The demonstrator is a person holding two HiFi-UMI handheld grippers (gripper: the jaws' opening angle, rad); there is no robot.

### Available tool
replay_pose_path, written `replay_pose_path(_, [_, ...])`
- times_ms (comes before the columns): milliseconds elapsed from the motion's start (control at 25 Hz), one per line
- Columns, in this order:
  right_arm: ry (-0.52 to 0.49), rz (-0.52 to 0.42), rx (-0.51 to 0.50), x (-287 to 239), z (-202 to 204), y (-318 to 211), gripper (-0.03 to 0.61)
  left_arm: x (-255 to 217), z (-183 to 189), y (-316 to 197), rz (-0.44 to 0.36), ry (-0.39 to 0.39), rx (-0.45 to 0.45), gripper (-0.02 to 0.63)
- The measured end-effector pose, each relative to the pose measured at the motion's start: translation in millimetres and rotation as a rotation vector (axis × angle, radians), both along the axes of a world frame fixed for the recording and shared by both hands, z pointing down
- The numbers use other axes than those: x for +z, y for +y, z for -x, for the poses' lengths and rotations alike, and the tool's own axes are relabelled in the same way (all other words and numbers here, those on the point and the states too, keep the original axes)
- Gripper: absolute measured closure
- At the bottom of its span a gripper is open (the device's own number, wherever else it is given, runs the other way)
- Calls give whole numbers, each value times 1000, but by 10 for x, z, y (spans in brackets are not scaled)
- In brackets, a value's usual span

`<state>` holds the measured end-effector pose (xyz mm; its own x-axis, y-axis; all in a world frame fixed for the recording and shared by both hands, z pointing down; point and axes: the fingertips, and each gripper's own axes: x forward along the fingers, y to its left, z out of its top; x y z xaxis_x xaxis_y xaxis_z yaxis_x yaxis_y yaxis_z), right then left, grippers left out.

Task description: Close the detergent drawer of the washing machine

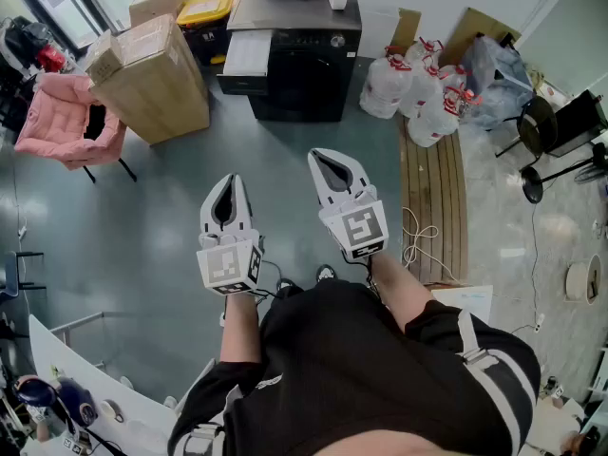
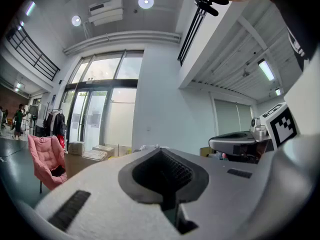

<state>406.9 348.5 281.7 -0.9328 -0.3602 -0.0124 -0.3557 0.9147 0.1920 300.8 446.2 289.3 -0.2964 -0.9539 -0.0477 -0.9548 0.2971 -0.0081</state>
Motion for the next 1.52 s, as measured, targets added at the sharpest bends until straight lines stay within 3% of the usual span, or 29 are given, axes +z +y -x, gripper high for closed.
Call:
replay_pose_path(320, [31,-16,-45,146,105,285,571,168,-45,134,21,43,98,604])
replay_pose_path(400, [48,-7,-47,213,123,311,501,219,-29,174,31,54,111,506])
replay_pose_path(680, [86,30,-81,318,272,525,441,336,205,444,62,81,116,463])
replay_pose_path(1120, [186,15,-98,655,461,943,410,544,635,844,56,96,161,452])
replay_pose_path(1520, [218,35,-71,764,642,718,418,690,846,655,101,64,192,457])
